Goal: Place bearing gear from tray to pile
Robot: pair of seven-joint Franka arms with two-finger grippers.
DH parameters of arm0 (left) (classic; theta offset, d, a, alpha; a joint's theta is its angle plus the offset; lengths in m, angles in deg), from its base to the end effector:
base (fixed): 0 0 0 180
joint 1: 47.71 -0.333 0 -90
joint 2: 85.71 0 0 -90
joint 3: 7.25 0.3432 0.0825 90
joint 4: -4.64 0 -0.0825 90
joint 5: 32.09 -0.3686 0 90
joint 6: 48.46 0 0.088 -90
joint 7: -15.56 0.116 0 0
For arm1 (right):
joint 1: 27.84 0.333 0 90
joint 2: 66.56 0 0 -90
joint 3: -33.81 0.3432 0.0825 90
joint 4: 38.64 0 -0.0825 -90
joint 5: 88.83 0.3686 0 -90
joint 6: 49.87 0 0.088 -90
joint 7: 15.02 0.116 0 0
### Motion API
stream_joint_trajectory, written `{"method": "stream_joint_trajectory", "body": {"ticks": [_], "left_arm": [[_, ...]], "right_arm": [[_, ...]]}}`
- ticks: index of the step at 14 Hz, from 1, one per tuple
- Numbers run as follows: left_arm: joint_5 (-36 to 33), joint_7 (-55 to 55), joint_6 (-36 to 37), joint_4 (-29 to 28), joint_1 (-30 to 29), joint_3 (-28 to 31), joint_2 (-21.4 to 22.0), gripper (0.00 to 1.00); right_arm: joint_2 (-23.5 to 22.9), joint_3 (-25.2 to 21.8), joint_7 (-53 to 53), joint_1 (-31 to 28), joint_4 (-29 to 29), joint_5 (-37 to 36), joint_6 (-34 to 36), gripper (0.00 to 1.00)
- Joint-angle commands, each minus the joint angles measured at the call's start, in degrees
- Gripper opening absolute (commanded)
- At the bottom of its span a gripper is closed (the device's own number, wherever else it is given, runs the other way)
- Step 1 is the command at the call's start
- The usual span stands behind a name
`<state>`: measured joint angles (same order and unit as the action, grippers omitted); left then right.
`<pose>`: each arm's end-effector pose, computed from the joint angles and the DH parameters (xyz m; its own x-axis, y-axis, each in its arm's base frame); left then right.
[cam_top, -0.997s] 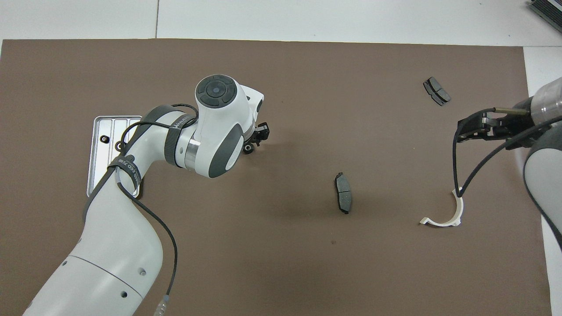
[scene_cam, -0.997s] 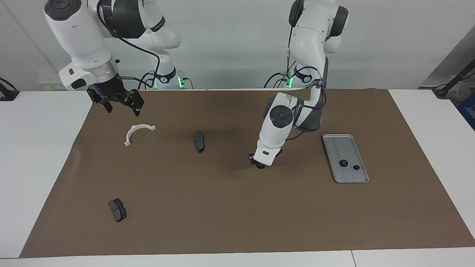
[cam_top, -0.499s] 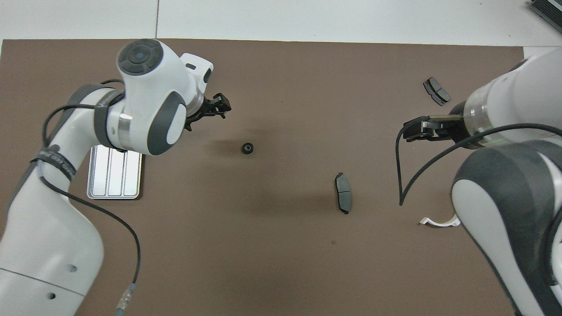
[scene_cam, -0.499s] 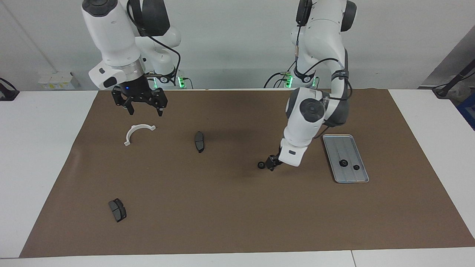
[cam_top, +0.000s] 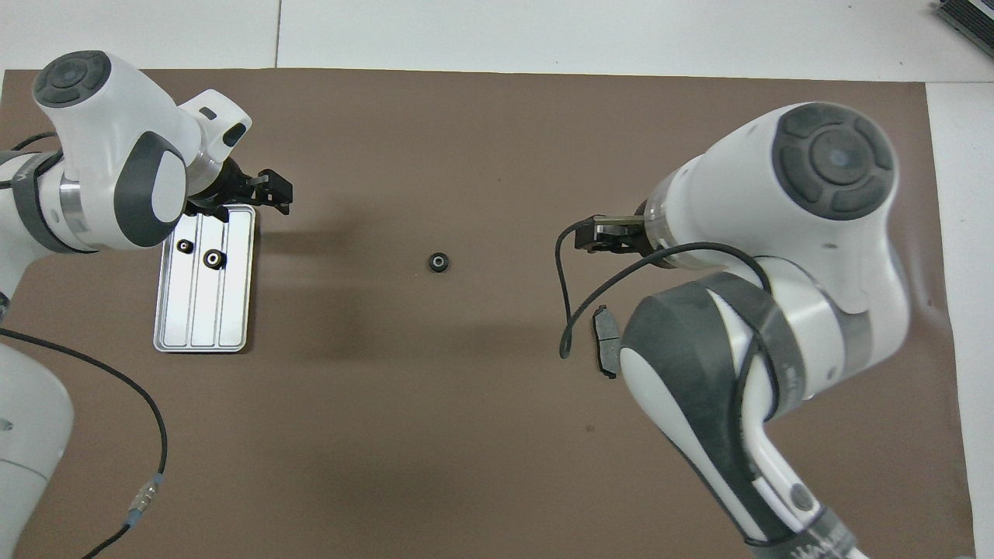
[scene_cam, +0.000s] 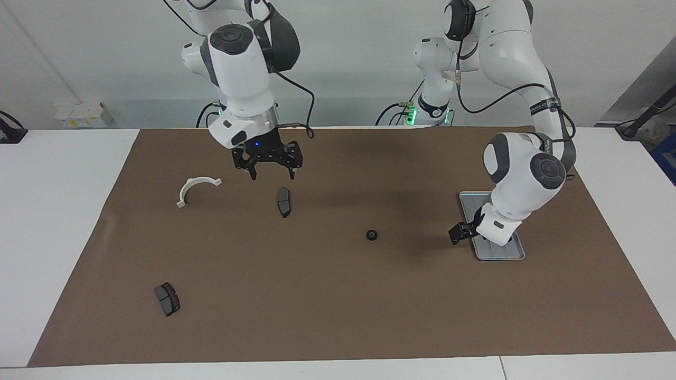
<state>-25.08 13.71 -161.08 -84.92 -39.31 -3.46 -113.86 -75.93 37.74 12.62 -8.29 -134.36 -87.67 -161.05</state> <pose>0.6734 -0.0699 0.3758 0.9958 -0.0060 -0.0913 0.0008 -0.9972 0.0742 0.5640 0.2436 0.5361 0.9933 -0.0831 0.0799 -0.0770 -0.9941 -0.0765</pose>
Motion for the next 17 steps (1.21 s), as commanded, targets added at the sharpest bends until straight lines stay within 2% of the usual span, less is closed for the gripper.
{"method": "stream_joint_trajectory", "body": {"ticks": [1, 4, 6, 8, 10, 13, 17], "left_arm": [[0.02, 10.53, -0.05, -1.14, -3.73, -0.54, -1.64, 1.0], [-3.47, 14.06, -1.54, -1.14, -4.97, -0.45, -4.72, 1.0], [-5.6, 15.12, -1.99, -1.14, -5.23, -0.45, -5.34, 1.0], [-5.6, 15.56, -0.85, -1.14, -5.59, -0.45, -5.17, 1.0], [-5.6, 17.23, 1.34, -1.14, -5.68, -0.45, -4.99, 1.0], [-5.6, 17.24, 5.12, -0.96, -5.76, -0.45, -4.38, 0.96], [-5.51, 17.15, 7.15, -1.05, -5.59, -0.45, -4.11, 0.79]], "right_arm": [[-5.03, -0.24, 5.04, 3.02, 2.46, 1.04, -4.56, 1.0], [-12.76, -0.24, 10.83, 7.41, 7.9, -0.01, -5.44, 1.0], [-15.67, -0.24, 11.65, 8.57, 8.97, -0.02, -7.9, 1.0], [-22.41, -0.5, 15.66, 11.27, 16.31, -0.54, -7.65, 1.0], [-28.58, -0.24, 21.03, 12.7, 21.96, -4.83, -8.08, 1.0], [-33.07, -0.24, 23.77, 14.46, 26.54, -5.29, -9.4, 1.0], [-35.02, -0.24, 23.95, 15.69, 26.37, -5.47, -12.3, 1.0]]}}
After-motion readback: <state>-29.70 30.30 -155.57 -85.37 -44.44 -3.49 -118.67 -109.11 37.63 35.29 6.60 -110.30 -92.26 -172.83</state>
